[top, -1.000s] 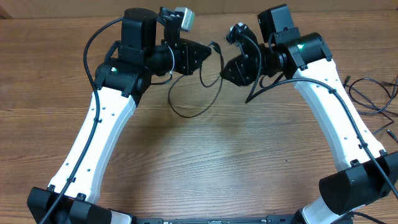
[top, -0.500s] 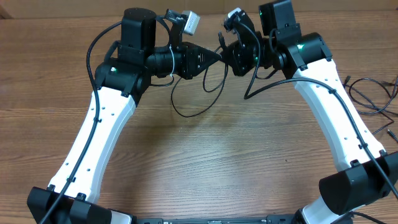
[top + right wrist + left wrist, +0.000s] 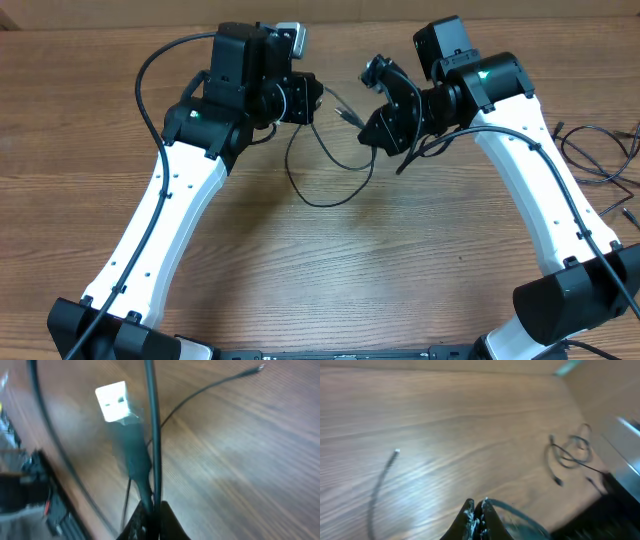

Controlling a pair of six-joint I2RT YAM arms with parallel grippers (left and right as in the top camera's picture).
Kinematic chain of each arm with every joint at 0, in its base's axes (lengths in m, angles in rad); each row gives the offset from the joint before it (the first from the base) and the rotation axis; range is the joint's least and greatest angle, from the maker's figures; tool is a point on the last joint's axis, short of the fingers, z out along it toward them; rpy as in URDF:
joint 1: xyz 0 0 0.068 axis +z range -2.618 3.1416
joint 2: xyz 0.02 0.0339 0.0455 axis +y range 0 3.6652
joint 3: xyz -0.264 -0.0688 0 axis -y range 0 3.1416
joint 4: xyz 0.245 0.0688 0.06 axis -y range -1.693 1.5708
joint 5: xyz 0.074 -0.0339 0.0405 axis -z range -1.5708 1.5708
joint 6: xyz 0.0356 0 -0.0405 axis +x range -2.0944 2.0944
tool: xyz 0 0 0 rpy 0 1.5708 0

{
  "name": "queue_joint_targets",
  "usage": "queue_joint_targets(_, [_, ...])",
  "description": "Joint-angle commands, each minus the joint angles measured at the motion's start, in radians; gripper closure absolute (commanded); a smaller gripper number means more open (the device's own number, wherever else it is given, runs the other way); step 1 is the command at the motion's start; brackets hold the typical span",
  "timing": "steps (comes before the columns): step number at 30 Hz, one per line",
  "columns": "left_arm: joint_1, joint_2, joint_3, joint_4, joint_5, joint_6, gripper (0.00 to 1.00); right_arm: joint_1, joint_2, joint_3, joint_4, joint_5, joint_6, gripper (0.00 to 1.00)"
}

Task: Untangle cables

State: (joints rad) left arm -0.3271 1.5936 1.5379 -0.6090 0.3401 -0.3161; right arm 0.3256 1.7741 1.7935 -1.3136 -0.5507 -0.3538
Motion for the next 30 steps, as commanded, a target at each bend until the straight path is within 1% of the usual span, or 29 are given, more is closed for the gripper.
queue_joint_targets(1, [0.033,0.001,0.003,0.012,-0.194,-0.006,0.96,-0.02,-0.03,0.002,-0.037,-0.051,-0.121,0.96])
queue_joint_targets(5, [0.033,0.001,0.003,-0.004,-0.19,-0.006,0.96,-0.021,-0.055,0.006,-0.014,-0.085,-0.152,0.96])
queue_joint_targets(9, [0.027,0.001,0.003,-0.053,-0.171,-0.005,0.96,-0.024,-0.076,0.009,0.066,-0.051,-0.112,0.96])
queue_joint_targets(10, [0.027,0.001,0.003,-0.065,-0.157,-0.005,0.96,-0.028,-0.078,0.009,0.097,0.001,-0.058,0.91])
queue_joint_targets(11, [0.027,0.001,0.003,-0.074,-0.15,-0.005,0.96,-0.033,-0.078,0.009,0.125,0.069,0.01,0.83])
queue_joint_targets(12, [0.026,0.001,0.003,-0.08,-0.143,0.002,0.96,-0.04,-0.078,0.009,0.154,0.162,0.105,0.8])
queue_joint_targets(15, [0.027,-0.005,0.003,-0.082,-0.137,0.014,0.96,-0.067,-0.078,0.009,0.193,0.423,0.332,0.78])
queue_joint_targets(17, [0.03,-0.019,0.003,-0.075,-0.137,0.037,0.96,-0.095,-0.078,0.009,0.195,0.54,0.469,0.78])
queue_joint_targets(18, [0.031,-0.026,0.003,-0.07,-0.134,0.044,0.96,-0.109,-0.078,0.009,0.194,0.545,0.511,0.67])
queue_joint_targets(19, [0.031,-0.035,0.003,-0.061,-0.117,0.051,0.96,-0.123,-0.078,0.009,0.194,0.521,0.539,0.51])
queue_joint_targets(21, [0.031,-0.055,0.003,-0.022,-0.008,0.076,0.96,-0.146,-0.078,0.008,0.181,0.375,0.533,0.21])
queue_joint_targets(22, [0.03,-0.061,0.003,0.002,0.062,0.085,0.96,-0.151,-0.078,0.008,0.177,0.3,0.519,0.15])
queue_joint_targets(23, [0.03,-0.068,0.003,0.031,0.134,0.085,0.96,-0.153,-0.078,0.006,0.174,0.219,0.48,0.13])
queue_joint_targets(25, [0.024,-0.071,0.003,0.106,0.291,0.084,0.96,-0.151,-0.078,0.006,0.15,0.075,0.367,0.13])
queue_joint_targets(27, [0.019,-0.071,0.003,0.168,0.401,0.082,0.96,-0.142,-0.078,0.006,0.123,-0.003,0.303,0.11])
queue_joint_targets(30, [0.016,-0.071,0.003,0.201,0.42,0.036,0.96,-0.122,-0.078,0.006,0.09,-0.051,0.222,0.09])
